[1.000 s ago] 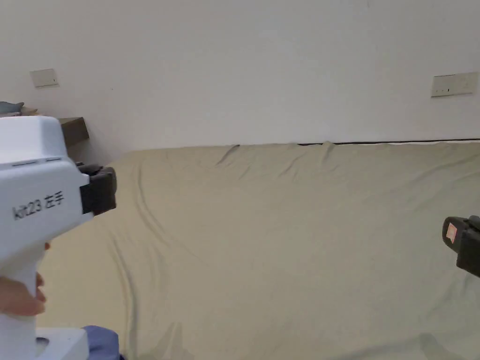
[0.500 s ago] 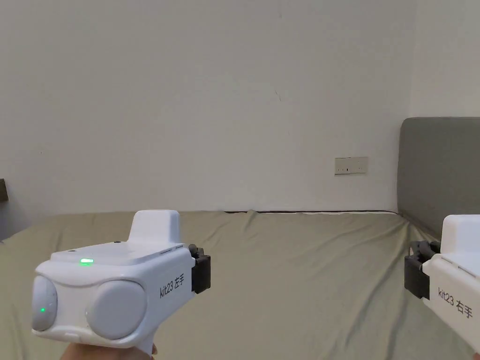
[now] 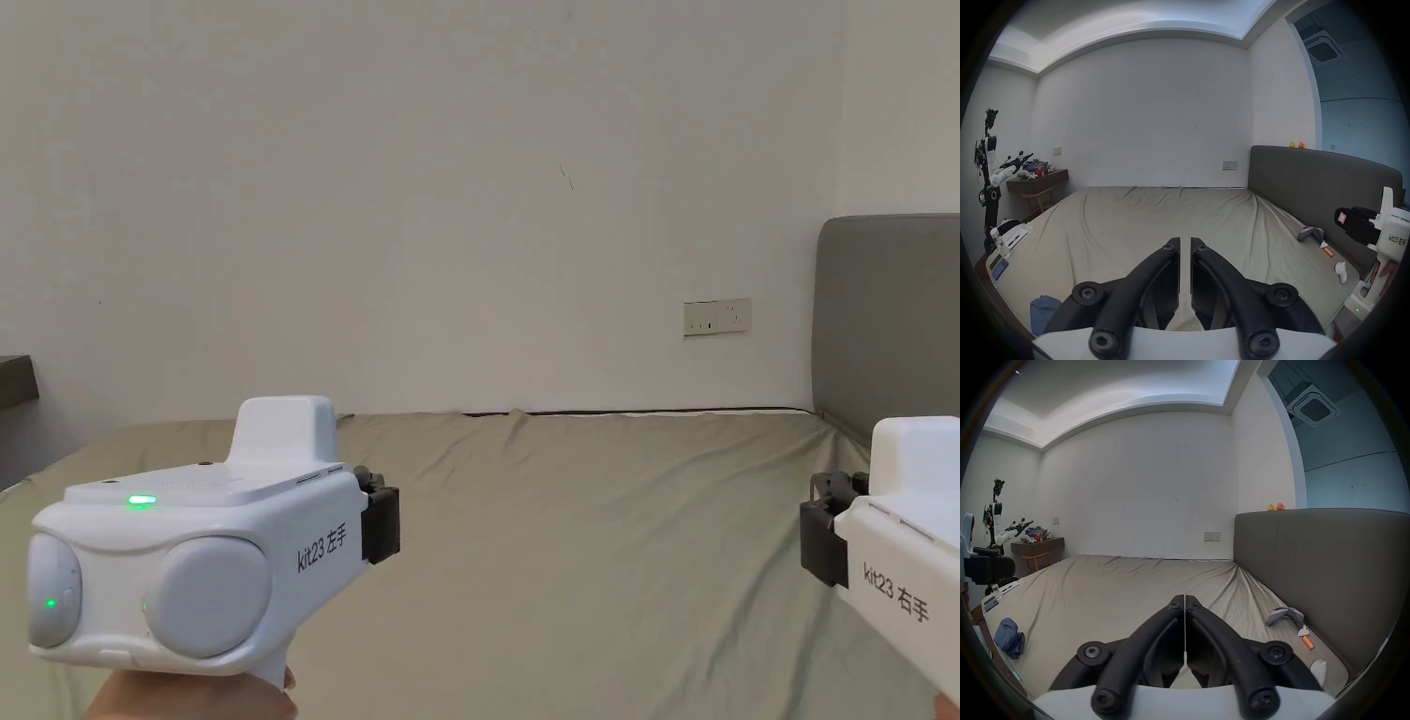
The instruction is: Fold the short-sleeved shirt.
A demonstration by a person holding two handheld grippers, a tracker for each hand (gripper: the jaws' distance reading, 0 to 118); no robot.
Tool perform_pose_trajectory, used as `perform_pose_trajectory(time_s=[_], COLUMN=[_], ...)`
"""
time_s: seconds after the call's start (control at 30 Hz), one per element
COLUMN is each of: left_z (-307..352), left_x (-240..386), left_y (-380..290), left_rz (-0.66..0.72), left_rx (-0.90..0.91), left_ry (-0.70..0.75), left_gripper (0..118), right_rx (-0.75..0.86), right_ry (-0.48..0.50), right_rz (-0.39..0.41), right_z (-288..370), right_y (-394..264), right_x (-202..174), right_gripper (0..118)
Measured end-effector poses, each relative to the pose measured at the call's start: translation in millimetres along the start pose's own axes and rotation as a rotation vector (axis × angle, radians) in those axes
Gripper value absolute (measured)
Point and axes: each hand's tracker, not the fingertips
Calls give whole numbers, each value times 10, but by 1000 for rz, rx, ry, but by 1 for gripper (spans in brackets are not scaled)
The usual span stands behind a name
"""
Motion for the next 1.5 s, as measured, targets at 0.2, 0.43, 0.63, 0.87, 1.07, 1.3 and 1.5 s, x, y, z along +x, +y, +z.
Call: perform_pose_trajectory(time_s=[0.2, 0.43, 0.63, 0.87, 1.07, 1.3, 1.5], left_z=[-7, 79, 116, 50, 78, 43, 43], left_x=[19, 31, 74, -1, 37, 57, 79], left_y=[-76, -44, -36, -25, -38, -14, -4], left_rz=[10, -8, -41, 87, 9, 38, 19], left_rx=[-13, -8, -2, -46, -43, -42, -38], left_ry=[97, 95, 98, 26, 48, 22, 19], left_gripper=[5, 5, 10, 84, 114, 114, 114], right_rx=[0, 1, 13, 3, 10, 24, -20], right_ry=[14, 25, 19, 95, 69, -68, -26], right_rz=[-3, 3, 13, -88, -126, 79, -50], right_z=[2, 55, 86, 67, 72, 58, 31], right_y=[-18, 8, 40, 43, 58, 128, 118], right_x=[-54, -70, -70, 7, -58, -277, -209], right_gripper=[0, 0, 0, 90, 118, 118, 118])
